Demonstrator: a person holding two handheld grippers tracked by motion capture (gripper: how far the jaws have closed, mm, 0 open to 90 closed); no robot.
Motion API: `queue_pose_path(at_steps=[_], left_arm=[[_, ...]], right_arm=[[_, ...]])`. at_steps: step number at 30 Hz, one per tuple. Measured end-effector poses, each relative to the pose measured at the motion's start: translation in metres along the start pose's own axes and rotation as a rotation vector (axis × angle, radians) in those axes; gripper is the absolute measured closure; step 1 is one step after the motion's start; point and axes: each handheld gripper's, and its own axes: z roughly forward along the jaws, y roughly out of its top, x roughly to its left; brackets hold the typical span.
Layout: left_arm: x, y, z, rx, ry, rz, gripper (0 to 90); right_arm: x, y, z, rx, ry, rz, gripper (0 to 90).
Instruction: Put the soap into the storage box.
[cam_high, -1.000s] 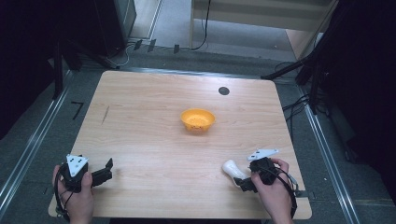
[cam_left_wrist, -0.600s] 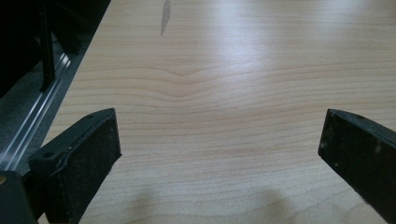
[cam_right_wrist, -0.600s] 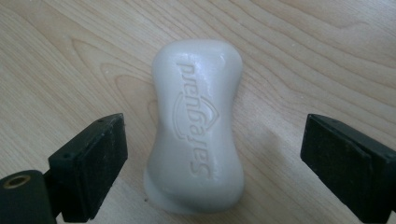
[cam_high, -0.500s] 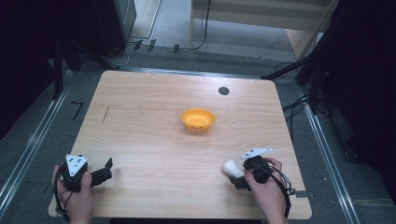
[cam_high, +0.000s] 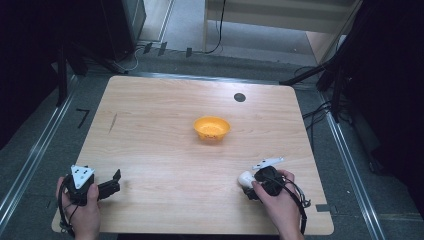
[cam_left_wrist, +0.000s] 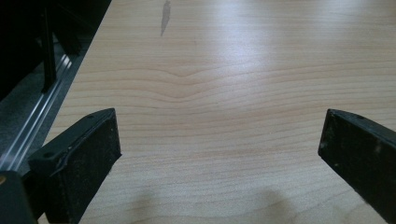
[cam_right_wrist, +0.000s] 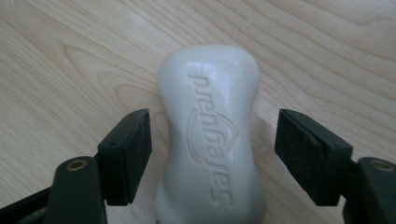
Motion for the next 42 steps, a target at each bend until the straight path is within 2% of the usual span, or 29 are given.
queue_pose_path(at_steps=[4, 9, 10, 13, 17, 20, 30, 32, 39, 42], left_arm=[[-0.0001, 0.0000, -0.0001, 0.001, 0.001, 0.001, 0.0], [-0.0001, 0.0001, 0.0000, 0.002, 0.001, 0.001, 0.0], [0.0000, 0.0000, 0.0001, 0.001, 0.000, 0.001, 0.0], [0.0000, 0.0000, 0.0000, 0.001, -0.001, 0.001, 0.0], [-0.0002, 0.0000, 0.0003, 0.002, 0.001, 0.002, 0.0], [-0.0007, 0.0001, 0.0004, 0.004, 0.004, 0.005, 0.0], [-0.0001, 0.0001, 0.0002, 0.003, 0.001, 0.001, 0.0], [0.0000, 0.0001, 0.0002, 0.003, -0.001, 0.001, 0.0], [-0.0002, 0.0001, 0.0003, 0.003, -0.003, 0.004, 0.0], [0.0000, 0.0001, 0.0001, 0.003, -0.005, 0.003, 0.0]], right_arm=[[-0.0001, -0.0013, 0.0027, 0.014, -0.006, 0.006, 33.5], [-0.0009, -0.0020, 0.0036, 0.014, 0.014, 0.007, 47.4], [-0.0005, -0.0018, 0.0033, 0.016, 0.019, 0.006, 48.0], [0.0011, -0.0012, 0.0034, 0.025, 0.009, -0.006, 48.2], [0.0060, -0.0008, 0.0045, 0.034, -0.026, -0.048, 48.3], [0.0071, -0.0015, 0.0043, 0.031, -0.036, -0.038, 48.6], [0.0065, -0.0051, 0.0047, -0.008, -0.033, -0.032, 48.9], [0.0055, -0.0055, 0.0048, -0.013, -0.026, -0.049, 49.0], [0.0035, -0.0078, 0.0046, -0.038, -0.012, -0.040, 49.4], [0.0030, -0.0077, 0.0045, -0.041, -0.009, -0.054, 49.6]])
